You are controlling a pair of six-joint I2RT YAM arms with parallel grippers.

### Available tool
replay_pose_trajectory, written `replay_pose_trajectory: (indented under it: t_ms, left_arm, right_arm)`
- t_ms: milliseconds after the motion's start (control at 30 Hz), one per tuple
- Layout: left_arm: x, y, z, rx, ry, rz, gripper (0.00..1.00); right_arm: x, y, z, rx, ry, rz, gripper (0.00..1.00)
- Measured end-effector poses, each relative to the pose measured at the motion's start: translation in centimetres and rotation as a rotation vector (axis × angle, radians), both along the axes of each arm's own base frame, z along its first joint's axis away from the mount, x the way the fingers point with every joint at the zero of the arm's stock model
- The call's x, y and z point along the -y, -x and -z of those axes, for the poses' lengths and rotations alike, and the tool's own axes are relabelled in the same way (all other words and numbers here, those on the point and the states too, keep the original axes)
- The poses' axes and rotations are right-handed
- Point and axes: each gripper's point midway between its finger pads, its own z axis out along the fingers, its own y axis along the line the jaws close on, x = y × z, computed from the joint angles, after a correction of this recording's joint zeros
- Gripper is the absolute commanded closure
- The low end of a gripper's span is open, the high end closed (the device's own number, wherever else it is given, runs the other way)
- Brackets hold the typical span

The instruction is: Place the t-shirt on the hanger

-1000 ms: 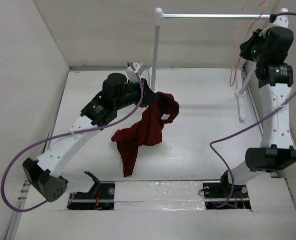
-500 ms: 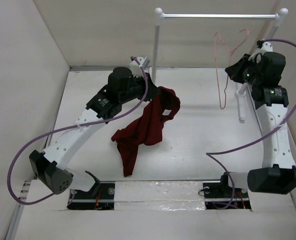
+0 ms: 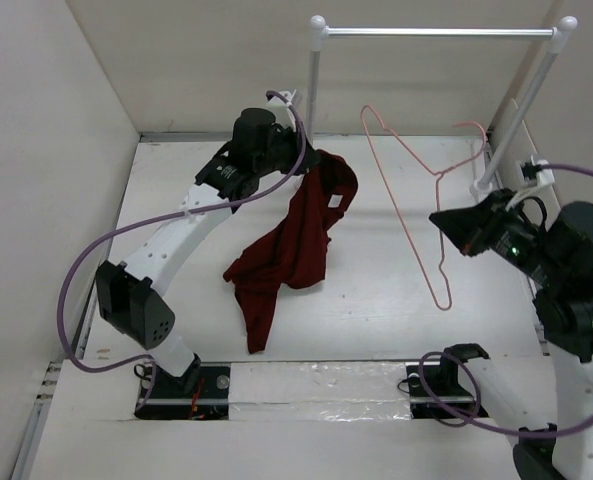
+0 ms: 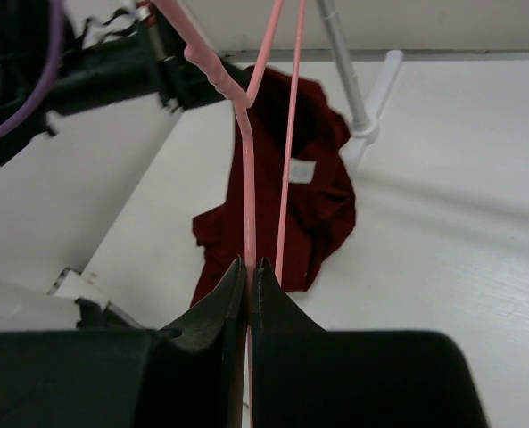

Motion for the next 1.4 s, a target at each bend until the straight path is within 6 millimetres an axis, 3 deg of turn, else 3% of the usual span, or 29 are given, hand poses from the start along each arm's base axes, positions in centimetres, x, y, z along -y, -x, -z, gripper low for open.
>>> replay_pose_trajectory:
  t_ms: [167,333,567,767,933,1167,1400]
  left_arm:
    - [0.8,-2.1,-0.8,0.013,0.010,-0.019,1.00]
    - [1.0,-2.4,-1.4,0.011,0.029,-0.023,1.00]
    - [1.4,-1.8,-1.5,-0.006,0.052,-0.011,1.00]
    - [2.0,0.8,-1.3,-0.024,0.070,0.042,1.00]
    - [2.2,2.8,-2.0,-0.020,0.100,0.095,1.00]
    - [2.4,3.8,-2.7,-0.015,0.131,0.139,1.00]
    - [1.7,6.3,-2.8,-0.039,0.177,0.168,1.00]
  right_arm:
    - [-0.6,4.3,0.9,-0.040,-0.014,-0.068,1.00]
    - [-1.1,4.4,4.1,-0.159,-0.006,-0.103,1.00]
    - [-2.0,2.9,6.8,-0.275,0.001,-0.137,1.00]
    - [-2.9,0.7,7.4,-0.278,0.006,-0.148,1.00]
    - [-5.5,-1.1,8.3,-0.285,0.030,-0.198,1.00]
    - [-9.9,-3.1,10.2,-0.310,0.081,-0.226,1.00]
    - [-11.0,-6.3,9.8,-0.248,0.001,-0.158,1.00]
